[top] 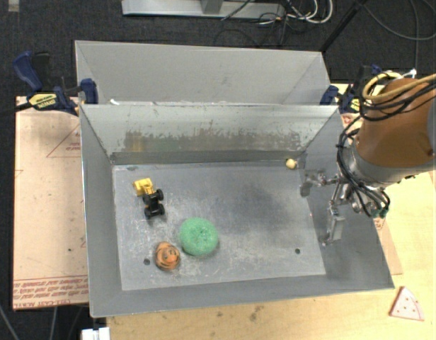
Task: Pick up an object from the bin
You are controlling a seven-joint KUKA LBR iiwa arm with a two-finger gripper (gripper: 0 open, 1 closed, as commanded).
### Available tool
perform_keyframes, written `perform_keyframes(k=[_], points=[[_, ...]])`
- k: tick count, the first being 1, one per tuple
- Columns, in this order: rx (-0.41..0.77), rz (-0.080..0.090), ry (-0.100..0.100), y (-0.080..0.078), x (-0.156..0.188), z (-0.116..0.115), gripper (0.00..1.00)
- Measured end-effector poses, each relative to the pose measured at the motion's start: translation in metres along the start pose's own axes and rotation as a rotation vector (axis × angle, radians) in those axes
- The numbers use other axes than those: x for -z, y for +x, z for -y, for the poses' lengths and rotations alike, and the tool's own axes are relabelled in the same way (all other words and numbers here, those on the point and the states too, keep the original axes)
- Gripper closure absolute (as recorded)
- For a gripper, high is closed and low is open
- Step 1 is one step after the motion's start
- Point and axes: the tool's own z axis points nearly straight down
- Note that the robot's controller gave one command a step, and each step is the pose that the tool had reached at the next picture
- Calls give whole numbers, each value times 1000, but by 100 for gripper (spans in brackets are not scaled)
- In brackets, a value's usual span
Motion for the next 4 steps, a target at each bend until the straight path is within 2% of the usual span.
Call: perform_keyframes(k=[1,2,3,4], points=[[42,-7,-3,-19,-30,-33,0],[85,-1,-4,-53,-58,-35,0],[93,-4,-2,-51,-86,-57,0],[223,-5,-4,-66,-96,-90,0]])
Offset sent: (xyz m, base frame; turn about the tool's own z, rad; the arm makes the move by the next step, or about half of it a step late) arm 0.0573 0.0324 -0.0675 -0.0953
